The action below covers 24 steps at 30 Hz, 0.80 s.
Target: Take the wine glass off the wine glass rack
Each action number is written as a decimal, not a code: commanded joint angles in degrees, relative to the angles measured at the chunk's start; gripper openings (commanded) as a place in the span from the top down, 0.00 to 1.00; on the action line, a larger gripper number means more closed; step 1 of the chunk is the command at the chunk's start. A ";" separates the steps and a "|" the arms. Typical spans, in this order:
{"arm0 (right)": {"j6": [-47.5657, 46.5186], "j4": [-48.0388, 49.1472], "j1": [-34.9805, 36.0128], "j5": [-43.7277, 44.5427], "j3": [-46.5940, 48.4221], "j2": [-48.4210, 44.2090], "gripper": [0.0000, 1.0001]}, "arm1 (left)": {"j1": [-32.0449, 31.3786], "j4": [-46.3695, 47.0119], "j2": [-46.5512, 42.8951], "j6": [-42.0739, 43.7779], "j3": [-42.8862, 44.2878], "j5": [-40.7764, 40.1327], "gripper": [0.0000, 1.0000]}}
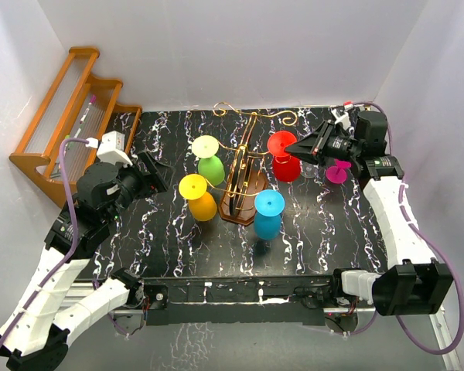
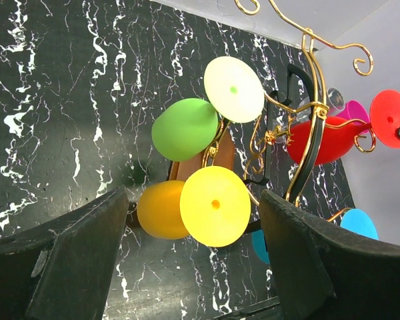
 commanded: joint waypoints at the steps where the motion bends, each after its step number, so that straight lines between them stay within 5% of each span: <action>1: -1.15 4.17 1.49 -3.92 1.16 1.58 0.93 | -0.05 0.65 -0.08 -0.32 -0.43 0.70 0.23; 10: -4.07 0.21 5.98 -3.87 2.51 1.40 0.93 | -0.06 0.55 0.06 -0.41 0.05 1.10 0.23; 24: -8.34 -15.42 5.99 10.37 4.26 -9.02 0.93 | -0.07 0.90 1.26 -0.62 1.60 2.97 0.22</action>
